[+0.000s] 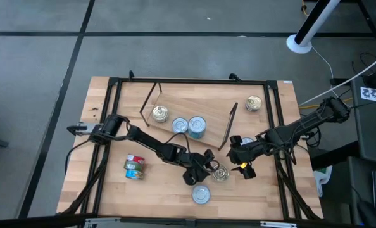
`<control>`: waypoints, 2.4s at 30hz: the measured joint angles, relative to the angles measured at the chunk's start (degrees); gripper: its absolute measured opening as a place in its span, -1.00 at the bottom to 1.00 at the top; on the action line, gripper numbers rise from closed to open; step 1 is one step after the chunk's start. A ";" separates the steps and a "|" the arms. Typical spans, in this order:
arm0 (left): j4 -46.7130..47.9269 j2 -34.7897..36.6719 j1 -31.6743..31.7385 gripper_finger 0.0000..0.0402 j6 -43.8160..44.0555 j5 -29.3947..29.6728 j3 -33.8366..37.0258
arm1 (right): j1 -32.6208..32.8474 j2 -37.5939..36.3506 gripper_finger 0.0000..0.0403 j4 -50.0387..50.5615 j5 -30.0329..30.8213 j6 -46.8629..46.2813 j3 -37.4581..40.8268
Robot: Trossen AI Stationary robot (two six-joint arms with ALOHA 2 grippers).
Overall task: Stack canned seafood by type on shelf
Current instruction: Stack the blue-pink tuna can on top of the blue-pink tuna can on the shelf
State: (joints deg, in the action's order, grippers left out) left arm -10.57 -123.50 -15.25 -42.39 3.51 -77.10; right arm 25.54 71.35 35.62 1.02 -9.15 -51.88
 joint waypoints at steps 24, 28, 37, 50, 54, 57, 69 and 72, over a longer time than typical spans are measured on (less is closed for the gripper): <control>0.79 -1.38 -0.47 -0.43 -1.25 0.74 -0.12 | 0.00 0.00 0.48 0.54 -0.61 0.06 0.00; 0.95 -1.18 -0.61 -0.61 -0.05 1.78 -0.13 | 0.87 0.00 0.48 1.07 -0.44 -1.23 0.00; 1.00 -1.09 -0.63 -0.98 0.70 3.43 -0.17 | 10.30 0.44 0.48 0.92 10.05 -1.42 0.00; 1.77 -1.36 -0.63 -0.99 2.50 3.39 -1.82 | 14.95 11.88 0.48 0.98 23.64 -0.59 0.00; 2.25 -1.26 -0.50 -0.99 4.94 3.34 -3.09 | 14.95 14.98 0.48 0.92 26.88 1.13 0.00; 2.19 -0.59 -0.39 -1.00 6.44 4.30 -3.43 | 14.95 16.79 0.48 0.85 27.10 1.29 0.00; 1.30 -0.17 -0.35 -1.00 12.50 6.19 -3.54 | 14.95 20.44 0.48 -2.76 28.97 1.28 0.00; 0.92 -0.13 -0.16 -1.00 12.65 7.33 -3.59 | 14.95 20.44 0.48 -3.38 30.21 -0.64 0.00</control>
State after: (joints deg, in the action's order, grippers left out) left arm -9.65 -123.63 -15.41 -29.74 10.84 -80.69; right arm 40.49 91.79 32.24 31.23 -9.78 -51.88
